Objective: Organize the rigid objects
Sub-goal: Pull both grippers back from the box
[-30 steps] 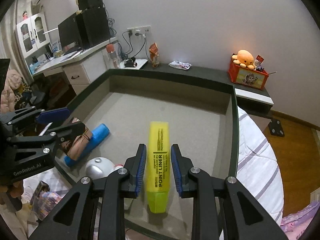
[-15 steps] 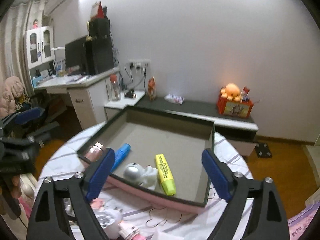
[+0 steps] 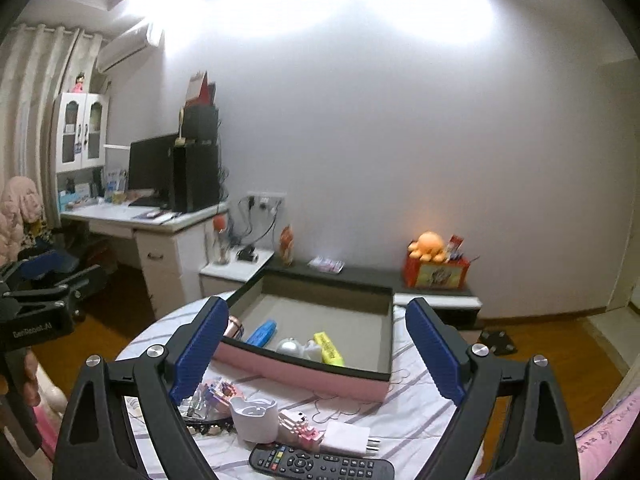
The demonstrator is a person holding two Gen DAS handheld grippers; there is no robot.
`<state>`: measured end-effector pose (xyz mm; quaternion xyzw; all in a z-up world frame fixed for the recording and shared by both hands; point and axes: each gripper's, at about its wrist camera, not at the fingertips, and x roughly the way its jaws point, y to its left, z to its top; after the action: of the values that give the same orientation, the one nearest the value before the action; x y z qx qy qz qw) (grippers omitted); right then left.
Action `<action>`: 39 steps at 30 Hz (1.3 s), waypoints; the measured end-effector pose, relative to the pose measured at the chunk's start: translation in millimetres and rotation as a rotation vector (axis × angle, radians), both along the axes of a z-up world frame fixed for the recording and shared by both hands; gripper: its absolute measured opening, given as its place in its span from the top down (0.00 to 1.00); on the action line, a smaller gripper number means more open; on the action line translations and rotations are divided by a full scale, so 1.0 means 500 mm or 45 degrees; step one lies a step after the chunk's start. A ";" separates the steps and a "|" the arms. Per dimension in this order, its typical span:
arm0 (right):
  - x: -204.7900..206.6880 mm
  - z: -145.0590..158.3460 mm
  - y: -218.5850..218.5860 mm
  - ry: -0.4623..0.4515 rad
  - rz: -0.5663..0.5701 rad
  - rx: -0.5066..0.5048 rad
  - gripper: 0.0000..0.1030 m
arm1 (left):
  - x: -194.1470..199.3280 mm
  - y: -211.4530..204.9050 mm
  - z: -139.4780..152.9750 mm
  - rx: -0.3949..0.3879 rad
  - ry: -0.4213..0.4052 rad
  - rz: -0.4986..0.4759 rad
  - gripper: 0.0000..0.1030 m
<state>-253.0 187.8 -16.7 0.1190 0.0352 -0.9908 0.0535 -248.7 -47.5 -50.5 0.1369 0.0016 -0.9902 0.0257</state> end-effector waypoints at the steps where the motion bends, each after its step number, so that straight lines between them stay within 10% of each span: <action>1: 0.011 -0.001 -0.001 0.015 -0.015 0.000 0.11 | 0.013 0.000 0.002 -0.001 0.018 -0.015 0.00; 39: 0.066 -0.073 0.049 -0.161 -0.103 -0.065 0.11 | 0.047 0.060 -0.084 -0.137 -0.214 -0.171 0.00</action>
<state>-220.2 212.4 -53.1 0.1814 0.0016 -0.9832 0.0188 -225.2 -17.5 -92.3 0.2176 -0.0628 -0.9734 -0.0333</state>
